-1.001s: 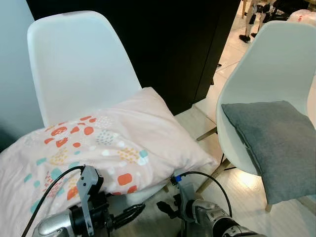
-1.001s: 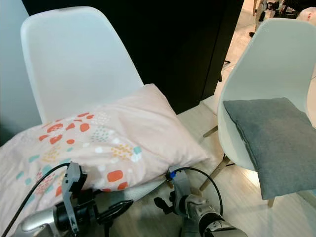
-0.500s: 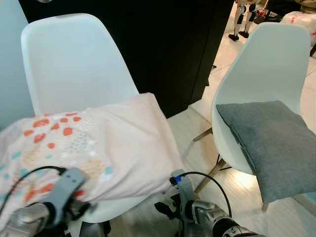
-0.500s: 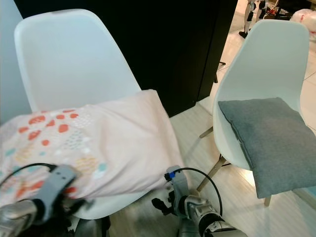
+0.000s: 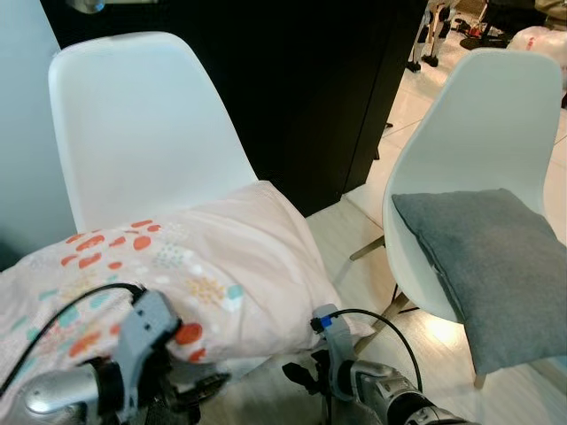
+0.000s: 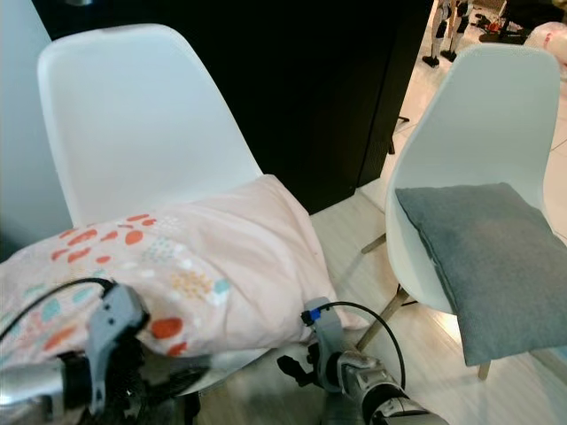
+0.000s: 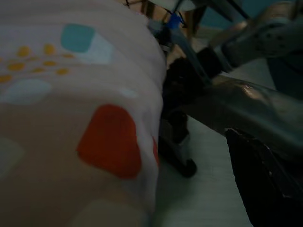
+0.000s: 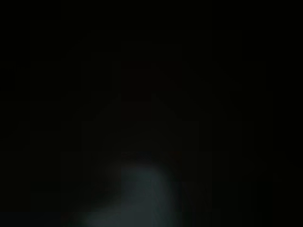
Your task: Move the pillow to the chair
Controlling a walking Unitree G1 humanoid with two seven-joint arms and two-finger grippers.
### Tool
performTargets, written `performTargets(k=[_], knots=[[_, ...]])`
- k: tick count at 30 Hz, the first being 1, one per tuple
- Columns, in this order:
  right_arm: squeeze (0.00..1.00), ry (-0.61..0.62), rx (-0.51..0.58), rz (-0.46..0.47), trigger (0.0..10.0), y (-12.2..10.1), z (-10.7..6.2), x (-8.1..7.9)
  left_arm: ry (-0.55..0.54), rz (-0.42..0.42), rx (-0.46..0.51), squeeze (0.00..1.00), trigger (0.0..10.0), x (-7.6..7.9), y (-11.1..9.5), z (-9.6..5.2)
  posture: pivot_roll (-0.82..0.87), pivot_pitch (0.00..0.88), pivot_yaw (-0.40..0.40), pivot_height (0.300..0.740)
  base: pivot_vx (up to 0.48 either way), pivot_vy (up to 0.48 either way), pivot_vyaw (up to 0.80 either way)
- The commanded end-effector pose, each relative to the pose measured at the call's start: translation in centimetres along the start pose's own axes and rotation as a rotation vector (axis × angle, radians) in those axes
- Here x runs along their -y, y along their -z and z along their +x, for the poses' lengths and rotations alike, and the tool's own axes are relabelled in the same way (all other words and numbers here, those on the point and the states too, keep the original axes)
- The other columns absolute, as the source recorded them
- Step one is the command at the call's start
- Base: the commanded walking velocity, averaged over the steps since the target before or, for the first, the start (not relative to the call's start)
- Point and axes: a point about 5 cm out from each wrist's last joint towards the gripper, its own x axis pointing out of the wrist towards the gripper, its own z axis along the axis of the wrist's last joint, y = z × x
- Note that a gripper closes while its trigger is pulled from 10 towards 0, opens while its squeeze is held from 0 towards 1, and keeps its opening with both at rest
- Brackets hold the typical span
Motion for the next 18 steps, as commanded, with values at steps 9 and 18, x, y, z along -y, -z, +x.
performTargets(k=[9,18], knots=[[0.00,-0.035,-0.034,-0.034,10.0,0.8,0.1,-0.4,-0.140,0.025,-0.469,0.00,10.0,-1.5,5.1,-2.4,0.00,0.118,-0.077,0.664,0.000,0.000,0.00],[0.00,-0.037,-0.026,-0.051,10.0,0.4,0.1,-0.4,-0.394,0.133,-0.637,0.00,10.0,-4.9,6.3,-4.0,0.00,0.114,-0.080,0.696,0.000,0.000,0.00]])
